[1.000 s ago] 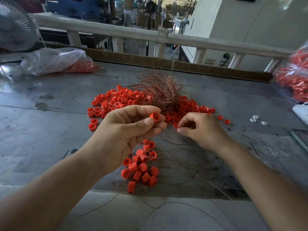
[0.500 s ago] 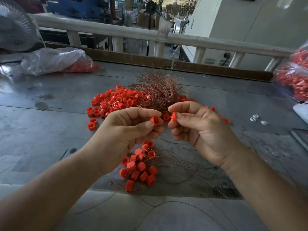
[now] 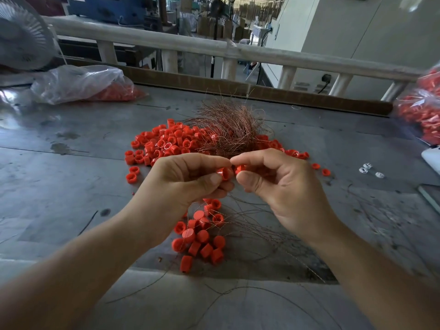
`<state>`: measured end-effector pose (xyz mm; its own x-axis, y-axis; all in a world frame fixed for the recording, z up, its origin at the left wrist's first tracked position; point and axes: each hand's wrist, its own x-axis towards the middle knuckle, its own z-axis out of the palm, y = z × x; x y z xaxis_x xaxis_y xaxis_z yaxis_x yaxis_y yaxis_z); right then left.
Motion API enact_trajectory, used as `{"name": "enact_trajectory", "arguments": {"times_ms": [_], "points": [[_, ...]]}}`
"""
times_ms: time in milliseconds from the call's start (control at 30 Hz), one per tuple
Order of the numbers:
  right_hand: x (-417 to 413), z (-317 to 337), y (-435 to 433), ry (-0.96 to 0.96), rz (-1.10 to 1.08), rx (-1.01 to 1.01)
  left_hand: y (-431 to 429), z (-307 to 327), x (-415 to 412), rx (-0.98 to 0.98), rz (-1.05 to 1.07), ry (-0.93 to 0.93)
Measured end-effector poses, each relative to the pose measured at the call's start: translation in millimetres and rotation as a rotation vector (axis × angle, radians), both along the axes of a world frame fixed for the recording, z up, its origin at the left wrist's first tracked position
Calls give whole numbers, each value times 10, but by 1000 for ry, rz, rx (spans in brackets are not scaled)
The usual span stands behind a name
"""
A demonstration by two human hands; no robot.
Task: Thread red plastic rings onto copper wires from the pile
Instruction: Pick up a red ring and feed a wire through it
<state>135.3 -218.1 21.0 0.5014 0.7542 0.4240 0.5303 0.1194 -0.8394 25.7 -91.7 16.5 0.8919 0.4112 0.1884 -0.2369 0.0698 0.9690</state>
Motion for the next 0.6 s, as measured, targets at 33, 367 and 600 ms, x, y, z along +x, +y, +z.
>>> {"name": "enact_trajectory", "arguments": {"times_ms": [33, 367, 600], "points": [[-8, -10, -1, -30, -13, 9, -6, -5, -1, 18, 6, -2], [-50, -28, -6, -182, -63, 42, -44, -14, -4, 154, 44, 1], [-64, -44, 3, -200, -100, 70, -35, -19, -17, 170, 39, 13]]}}
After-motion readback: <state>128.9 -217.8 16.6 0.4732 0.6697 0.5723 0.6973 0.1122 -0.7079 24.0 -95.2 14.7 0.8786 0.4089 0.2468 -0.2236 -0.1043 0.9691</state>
